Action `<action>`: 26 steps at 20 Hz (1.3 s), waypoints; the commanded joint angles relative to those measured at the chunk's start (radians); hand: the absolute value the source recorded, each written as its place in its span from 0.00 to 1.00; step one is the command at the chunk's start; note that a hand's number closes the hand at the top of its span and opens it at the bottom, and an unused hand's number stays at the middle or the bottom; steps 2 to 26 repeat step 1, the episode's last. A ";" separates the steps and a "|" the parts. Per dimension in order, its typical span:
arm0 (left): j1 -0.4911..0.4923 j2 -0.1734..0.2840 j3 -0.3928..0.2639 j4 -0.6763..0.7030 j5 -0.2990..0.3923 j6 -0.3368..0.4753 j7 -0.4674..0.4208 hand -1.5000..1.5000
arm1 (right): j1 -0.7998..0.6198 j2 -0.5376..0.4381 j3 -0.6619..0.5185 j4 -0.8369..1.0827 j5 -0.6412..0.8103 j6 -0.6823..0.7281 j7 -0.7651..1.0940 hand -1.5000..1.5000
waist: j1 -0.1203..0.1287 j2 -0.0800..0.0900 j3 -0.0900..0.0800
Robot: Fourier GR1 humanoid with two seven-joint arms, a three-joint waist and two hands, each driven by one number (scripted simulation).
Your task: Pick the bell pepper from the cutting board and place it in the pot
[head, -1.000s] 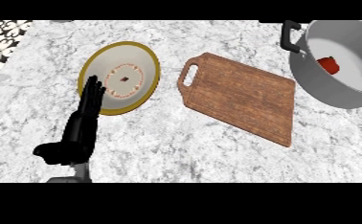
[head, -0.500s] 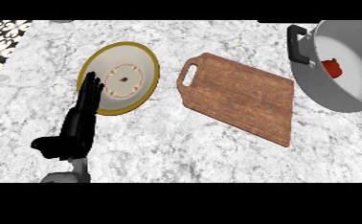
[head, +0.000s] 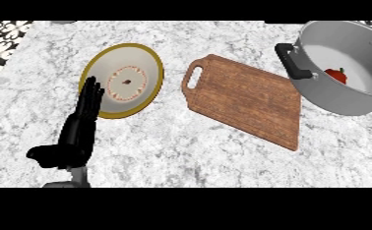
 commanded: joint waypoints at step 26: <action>-0.013 0.004 0.020 0.005 0.021 -0.018 -0.005 0.50 | 0.046 -0.010 -0.003 -0.021 -0.073 0.005 -0.003 0.00 | -0.004 -0.002 -0.001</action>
